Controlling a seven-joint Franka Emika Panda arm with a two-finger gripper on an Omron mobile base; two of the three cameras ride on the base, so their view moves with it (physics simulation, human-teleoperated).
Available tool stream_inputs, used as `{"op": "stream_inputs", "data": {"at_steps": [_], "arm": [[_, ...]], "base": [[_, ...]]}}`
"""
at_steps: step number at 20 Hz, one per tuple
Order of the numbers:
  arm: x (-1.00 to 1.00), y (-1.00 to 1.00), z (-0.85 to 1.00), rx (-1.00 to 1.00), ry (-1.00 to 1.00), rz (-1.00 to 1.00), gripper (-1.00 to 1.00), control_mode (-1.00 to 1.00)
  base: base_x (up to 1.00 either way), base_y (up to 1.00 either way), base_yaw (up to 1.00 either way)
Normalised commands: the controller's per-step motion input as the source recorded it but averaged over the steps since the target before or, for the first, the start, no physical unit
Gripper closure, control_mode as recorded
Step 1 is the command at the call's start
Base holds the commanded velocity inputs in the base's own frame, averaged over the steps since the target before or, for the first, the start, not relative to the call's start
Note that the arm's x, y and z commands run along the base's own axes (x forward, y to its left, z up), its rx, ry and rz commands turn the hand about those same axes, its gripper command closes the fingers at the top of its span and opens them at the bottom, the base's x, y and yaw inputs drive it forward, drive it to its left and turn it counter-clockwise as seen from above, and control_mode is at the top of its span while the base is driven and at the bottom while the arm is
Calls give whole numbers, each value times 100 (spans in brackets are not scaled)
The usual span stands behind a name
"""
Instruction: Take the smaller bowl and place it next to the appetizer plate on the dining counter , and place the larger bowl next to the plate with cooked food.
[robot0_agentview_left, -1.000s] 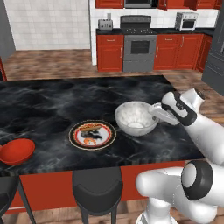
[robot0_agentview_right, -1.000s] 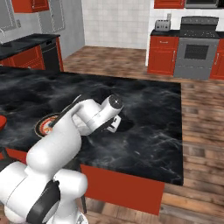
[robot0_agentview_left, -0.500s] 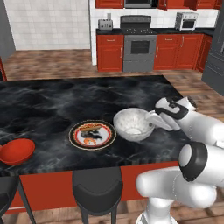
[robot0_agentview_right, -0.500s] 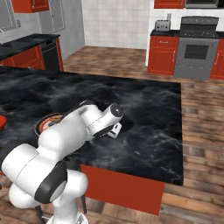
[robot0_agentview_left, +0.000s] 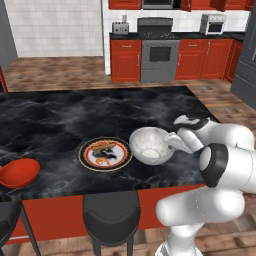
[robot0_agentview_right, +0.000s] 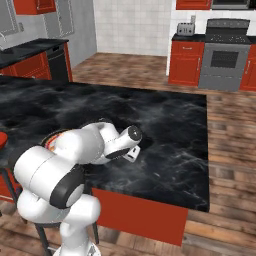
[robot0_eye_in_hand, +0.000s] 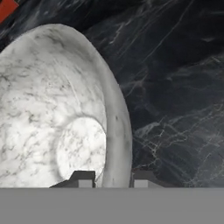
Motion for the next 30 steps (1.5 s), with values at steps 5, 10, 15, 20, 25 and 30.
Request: {"op": "stream_inputs", "data": {"at_steps": [5, 10, 15, 20, 25, 30], "arm": [[10, 0, -34, 0, 0, 0, -100, -100], [-25, 0, 13, 11, -4, 0, -100, -100], [-53, 0, 80, 14, -23, -2, -100, -100], [-57, 0, 100, 19, -13, 0, -100, -100], [-69, 9, 100, 14, 0, 0, -100, -100], [-65, 9, 100, 10, 1, 0, -100, -100]], "base": [[0, 0, 0], [0, 0, 0], [0, 0, 0], [0, 0, 0], [0, 0, 0], [0, 0, 0]]}}
